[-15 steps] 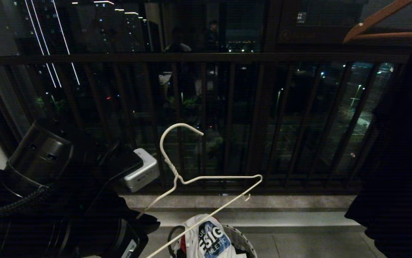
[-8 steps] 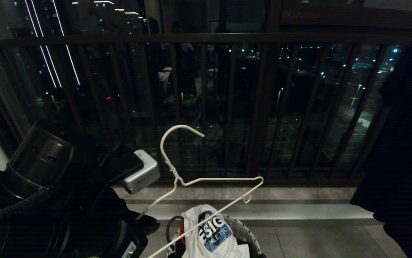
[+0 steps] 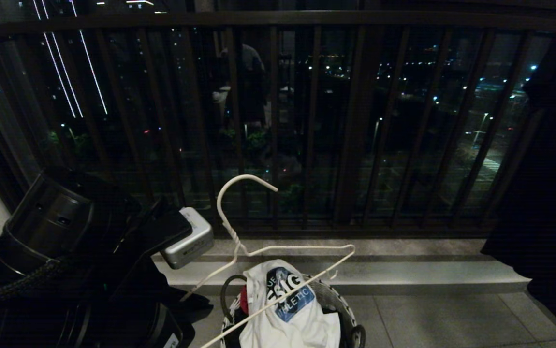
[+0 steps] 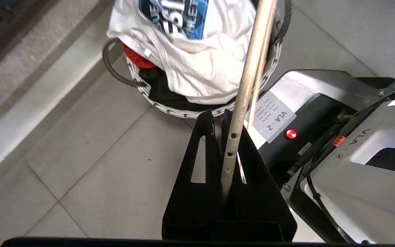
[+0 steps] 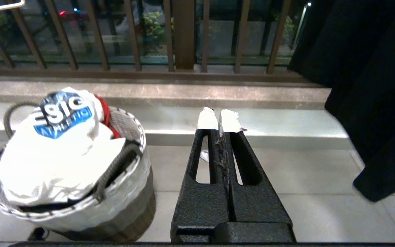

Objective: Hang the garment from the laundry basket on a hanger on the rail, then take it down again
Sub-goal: Pick up clothes from the basket

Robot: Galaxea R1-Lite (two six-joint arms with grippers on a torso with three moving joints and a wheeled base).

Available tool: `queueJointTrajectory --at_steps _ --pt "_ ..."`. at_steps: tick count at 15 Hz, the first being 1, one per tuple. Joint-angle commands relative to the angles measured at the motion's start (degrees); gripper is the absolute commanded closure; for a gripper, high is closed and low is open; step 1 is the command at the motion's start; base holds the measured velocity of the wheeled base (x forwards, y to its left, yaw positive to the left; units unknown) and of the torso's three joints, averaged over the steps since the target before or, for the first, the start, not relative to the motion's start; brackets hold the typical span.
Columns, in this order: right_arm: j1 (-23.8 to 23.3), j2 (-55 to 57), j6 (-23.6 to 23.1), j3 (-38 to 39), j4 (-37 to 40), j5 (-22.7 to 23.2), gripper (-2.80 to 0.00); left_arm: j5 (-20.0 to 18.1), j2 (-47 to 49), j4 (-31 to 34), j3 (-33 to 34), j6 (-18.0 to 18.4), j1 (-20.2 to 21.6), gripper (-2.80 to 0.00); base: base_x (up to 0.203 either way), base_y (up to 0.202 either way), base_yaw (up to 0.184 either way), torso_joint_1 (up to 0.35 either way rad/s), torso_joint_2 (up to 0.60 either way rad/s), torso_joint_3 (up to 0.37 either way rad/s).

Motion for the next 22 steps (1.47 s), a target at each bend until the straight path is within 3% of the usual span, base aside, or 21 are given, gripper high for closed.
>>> queueJointTrajectory --at_steps 1,16,22 --pt "0.01 0.07 0.1 0.0 0.0 -0.02 0.0 -0.03 -0.12 0.08 -0.17 -0.03 -0.01 0.0 0.0 0.0 0.0 -0.04 0.43 0.379" --pt "0.01 0.07 0.1 0.0 0.0 0.05 0.0 0.15 -1.41 -0.63 -0.34 0.15 0.08 0.0 0.0 0.0 0.0 -0.004 0.04 0.035" --pt "0.01 0.07 0.1 0.0 0.0 -0.02 0.0 0.23 -2.4 -0.63 -0.78 0.33 0.08 0.0 0.0 0.0 0.0 0.0 0.0 -0.165"
